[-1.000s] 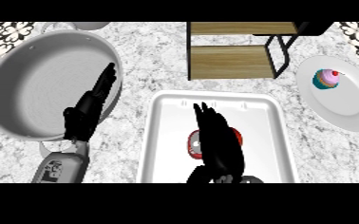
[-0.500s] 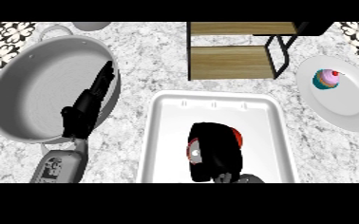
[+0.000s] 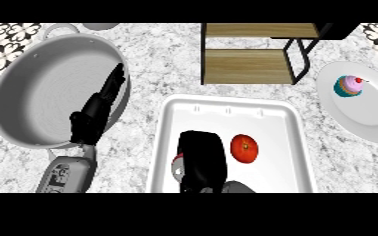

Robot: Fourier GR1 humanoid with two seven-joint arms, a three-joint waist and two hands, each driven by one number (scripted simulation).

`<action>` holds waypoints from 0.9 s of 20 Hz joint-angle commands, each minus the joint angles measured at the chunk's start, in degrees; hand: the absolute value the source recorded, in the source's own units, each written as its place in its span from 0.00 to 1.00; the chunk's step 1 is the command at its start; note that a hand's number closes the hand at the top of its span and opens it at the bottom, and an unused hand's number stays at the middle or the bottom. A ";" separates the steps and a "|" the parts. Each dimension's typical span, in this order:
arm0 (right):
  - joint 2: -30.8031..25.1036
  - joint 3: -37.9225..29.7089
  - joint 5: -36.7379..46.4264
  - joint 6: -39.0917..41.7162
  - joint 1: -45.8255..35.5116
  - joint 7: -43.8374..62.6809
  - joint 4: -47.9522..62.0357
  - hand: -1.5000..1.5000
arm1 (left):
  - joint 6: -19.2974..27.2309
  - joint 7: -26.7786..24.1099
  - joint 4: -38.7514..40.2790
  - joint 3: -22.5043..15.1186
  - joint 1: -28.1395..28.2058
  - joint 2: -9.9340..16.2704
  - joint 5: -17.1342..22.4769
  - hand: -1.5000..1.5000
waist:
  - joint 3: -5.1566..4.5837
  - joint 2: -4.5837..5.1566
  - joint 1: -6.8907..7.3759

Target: Pick the can from the tray and place it in the tiered shelf

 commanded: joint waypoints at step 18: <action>0.64 0.63 6.96 -23.22 -23.58 21.83 -10.13 1.00 | 0.71 1.06 2.35 0.34 0.16 -0.68 -1.16 0.50 | -0.32 -0.63 -1.13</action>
